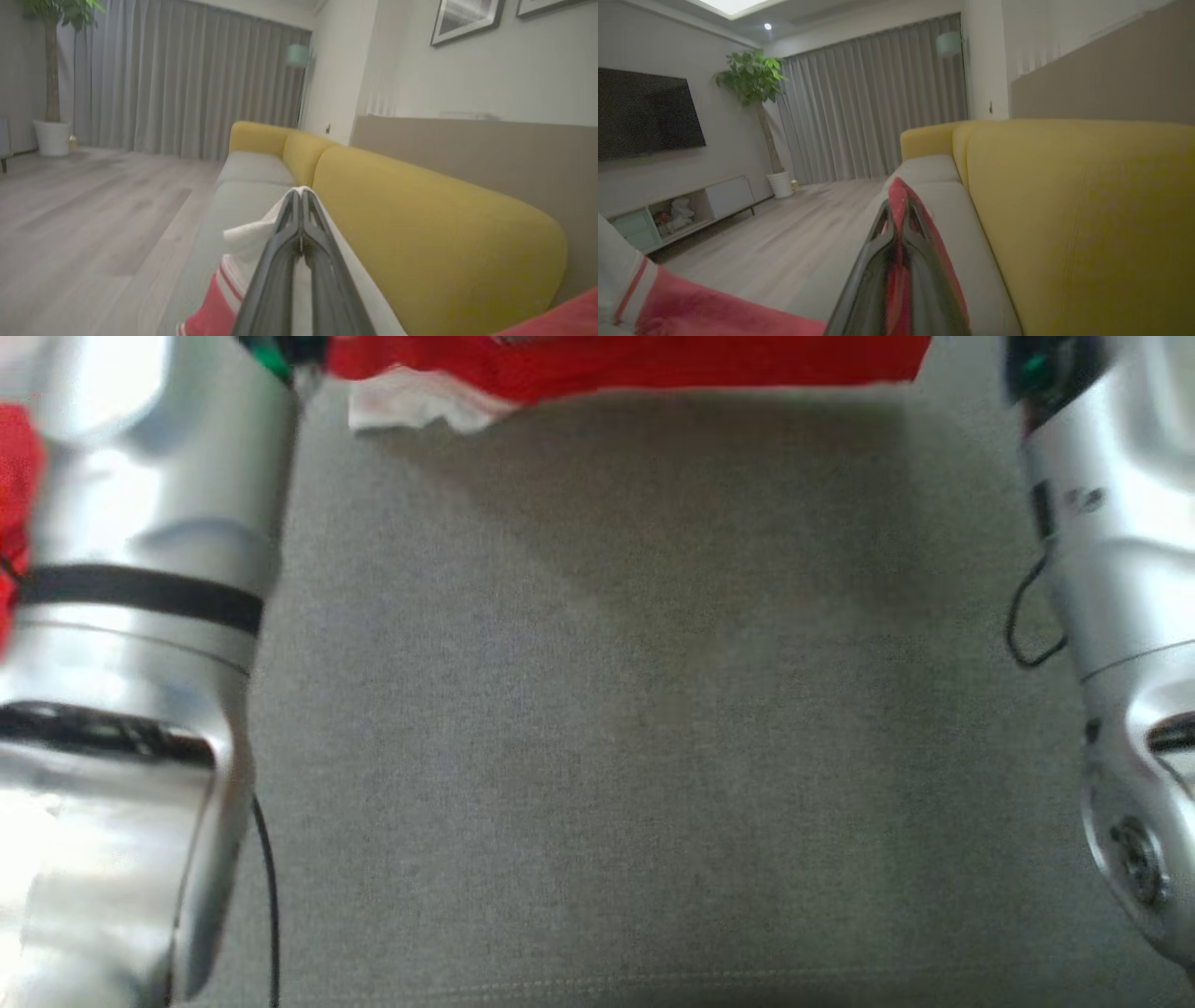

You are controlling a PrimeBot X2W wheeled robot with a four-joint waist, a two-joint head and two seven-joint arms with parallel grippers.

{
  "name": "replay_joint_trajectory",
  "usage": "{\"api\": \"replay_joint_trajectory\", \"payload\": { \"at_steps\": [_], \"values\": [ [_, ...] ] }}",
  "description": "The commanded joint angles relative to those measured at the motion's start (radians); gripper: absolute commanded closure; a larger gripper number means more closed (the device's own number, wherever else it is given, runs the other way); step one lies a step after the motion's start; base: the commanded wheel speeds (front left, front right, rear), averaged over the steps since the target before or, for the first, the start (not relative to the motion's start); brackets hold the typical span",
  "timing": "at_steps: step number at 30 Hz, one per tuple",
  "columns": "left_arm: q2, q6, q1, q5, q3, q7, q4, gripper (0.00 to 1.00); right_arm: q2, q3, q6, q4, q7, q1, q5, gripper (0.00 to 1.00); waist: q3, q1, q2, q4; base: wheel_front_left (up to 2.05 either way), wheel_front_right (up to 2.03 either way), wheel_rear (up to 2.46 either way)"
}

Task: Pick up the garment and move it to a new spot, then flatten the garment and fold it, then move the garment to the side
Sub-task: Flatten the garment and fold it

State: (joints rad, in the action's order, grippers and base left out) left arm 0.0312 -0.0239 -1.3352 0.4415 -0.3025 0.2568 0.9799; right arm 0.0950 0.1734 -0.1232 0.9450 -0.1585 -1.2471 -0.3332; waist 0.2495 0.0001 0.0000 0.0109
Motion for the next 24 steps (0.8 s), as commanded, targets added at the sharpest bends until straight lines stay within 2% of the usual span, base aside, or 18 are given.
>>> {"api": "replay_joint_trajectory", "payload": {
  "at_steps": [1,4,8,14,19,23,24],
  "values": [
    [0.028,0.011,-0.021,0.017,0.014,0.005,0.016,1.00,-0.031,0.031,-0.008,0.033,-0.006,-0.043,-0.001,1.00,0.048,-0.0001,0.0000,0.009,0.00,0.00,0.00],
    [0.022,0.028,0.008,0.045,0.005,0.005,0.103,1.00,-0.038,0.078,-0.008,0.134,-0.004,-0.042,-0.009,1.00,0.088,-0.0001,0.0000,0.015,0.00,0.00,0.00],
    [0.020,0.047,0.039,0.082,-0.006,0.005,0.169,1.00,-0.042,0.114,-0.008,0.201,-0.007,-0.023,-0.030,1.00,0.117,-0.0001,0.0000,0.018,0.00,0.00,0.00],
    [0.019,0.081,0.103,0.157,-0.052,0.004,0.204,1.00,-0.043,0.180,-0.008,0.217,-0.052,0.046,-0.099,1.00,0.144,-0.0001,0.0000,0.025,0.00,0.00,0.00],
    [0.027,0.084,0.210,0.140,-0.023,0.005,0.095,1.00,-0.020,0.227,-0.008,0.157,-0.089,0.173,-0.174,1.00,0.140,-0.0001,0.0000,0.027,0.00,0.00,0.00],
    [0.053,0.083,0.400,0.107,0.037,0.005,-0.062,1.00,0.024,0.244,-0.008,0.081,-0.100,0.343,-0.237,1.00,0.090,-0.0001,0.0000,0.031,0.00,0.00,0.00],
    [0.060,0.084,0.508,0.096,0.072,0.005,-0.150,1.00,0.055,0.236,-0.008,0.038,-0.102,0.432,-0.271,1.00,0.064,-0.0001,0.0000,0.037,0.00,0.00,0.00]
  ]
}}
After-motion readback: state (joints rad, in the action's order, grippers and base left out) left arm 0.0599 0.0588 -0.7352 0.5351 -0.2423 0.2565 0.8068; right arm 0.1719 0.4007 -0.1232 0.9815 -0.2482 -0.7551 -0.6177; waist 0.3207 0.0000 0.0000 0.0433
